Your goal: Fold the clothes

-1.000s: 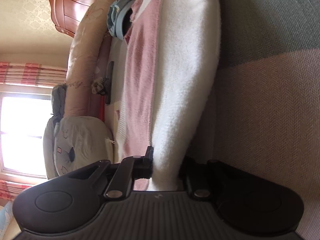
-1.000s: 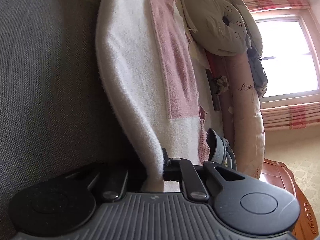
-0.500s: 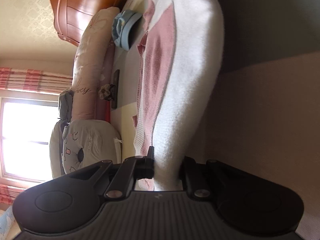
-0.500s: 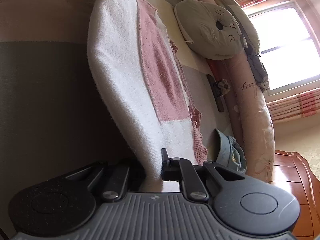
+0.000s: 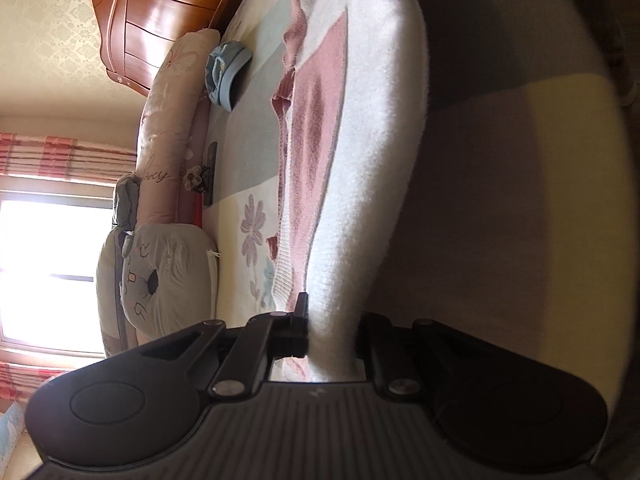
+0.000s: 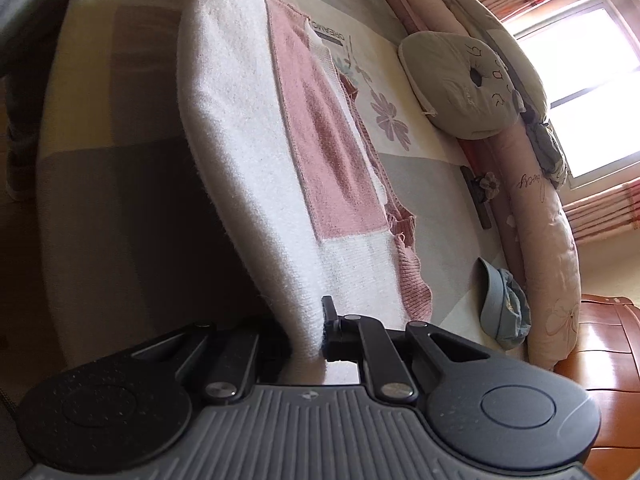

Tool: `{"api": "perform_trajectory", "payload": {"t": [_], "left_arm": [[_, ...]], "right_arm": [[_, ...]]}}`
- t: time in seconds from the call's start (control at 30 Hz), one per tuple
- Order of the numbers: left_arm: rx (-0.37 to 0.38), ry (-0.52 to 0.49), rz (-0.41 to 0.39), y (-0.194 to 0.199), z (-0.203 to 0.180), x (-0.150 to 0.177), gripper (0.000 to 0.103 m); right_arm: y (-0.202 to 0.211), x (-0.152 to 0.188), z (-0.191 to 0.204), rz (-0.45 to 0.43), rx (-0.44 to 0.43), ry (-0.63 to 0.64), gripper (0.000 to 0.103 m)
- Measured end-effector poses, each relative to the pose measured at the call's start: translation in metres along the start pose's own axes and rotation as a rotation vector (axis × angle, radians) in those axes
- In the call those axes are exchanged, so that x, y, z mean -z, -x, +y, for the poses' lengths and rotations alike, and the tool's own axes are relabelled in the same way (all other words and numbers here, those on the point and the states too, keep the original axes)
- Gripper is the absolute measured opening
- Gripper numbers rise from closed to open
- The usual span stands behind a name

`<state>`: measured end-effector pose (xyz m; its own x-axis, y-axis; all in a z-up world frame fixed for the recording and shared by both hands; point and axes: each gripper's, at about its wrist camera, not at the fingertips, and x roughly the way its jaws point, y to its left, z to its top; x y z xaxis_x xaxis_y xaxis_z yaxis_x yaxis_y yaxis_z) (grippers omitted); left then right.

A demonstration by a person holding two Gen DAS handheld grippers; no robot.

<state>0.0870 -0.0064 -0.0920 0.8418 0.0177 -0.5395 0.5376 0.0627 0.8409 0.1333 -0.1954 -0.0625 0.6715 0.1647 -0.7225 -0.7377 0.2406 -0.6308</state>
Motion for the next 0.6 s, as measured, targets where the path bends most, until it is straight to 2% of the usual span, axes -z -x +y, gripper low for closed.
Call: {"api": "perform_trajectory", "payload": {"t": [0.13, 0.27, 0.33, 0.43, 0.5, 0.57, 0.6], "left_arm": [[0.021, 0.012, -0.005, 0.017, -0.015, 0.004, 0.009], [0.04, 0.029, 0.003, 0.017, -0.028, 0.005, 0.009], [0.074, 0.025, 0.012, 0.018, -0.032, 0.006, 0.01], [0.132, 0.01, 0.026, 0.025, -0.031, 0.009, 0.015], [0.176, 0.02, 0.029, 0.034, -0.023, 0.012, 0.017], [0.294, 0.099, 0.027, 0.048, -0.002, 0.02, 0.019], [0.357, 0.147, 0.008, 0.057, 0.009, 0.025, 0.019]], "right_arm": [[0.012, 0.003, 0.021, 0.007, -0.029, -0.004, 0.012], [0.014, 0.005, 0.033, 0.022, -0.053, -0.027, 0.013], [0.011, 0.006, 0.035, 0.038, -0.071, -0.056, 0.014], [0.011, 0.011, 0.03, 0.064, -0.149, -0.134, 0.026], [0.014, 0.018, 0.023, 0.077, -0.209, -0.194, 0.038], [0.025, 0.034, 0.009, 0.082, -0.267, -0.287, 0.042], [0.031, 0.041, 0.001, 0.084, -0.294, -0.335, 0.048]]}}
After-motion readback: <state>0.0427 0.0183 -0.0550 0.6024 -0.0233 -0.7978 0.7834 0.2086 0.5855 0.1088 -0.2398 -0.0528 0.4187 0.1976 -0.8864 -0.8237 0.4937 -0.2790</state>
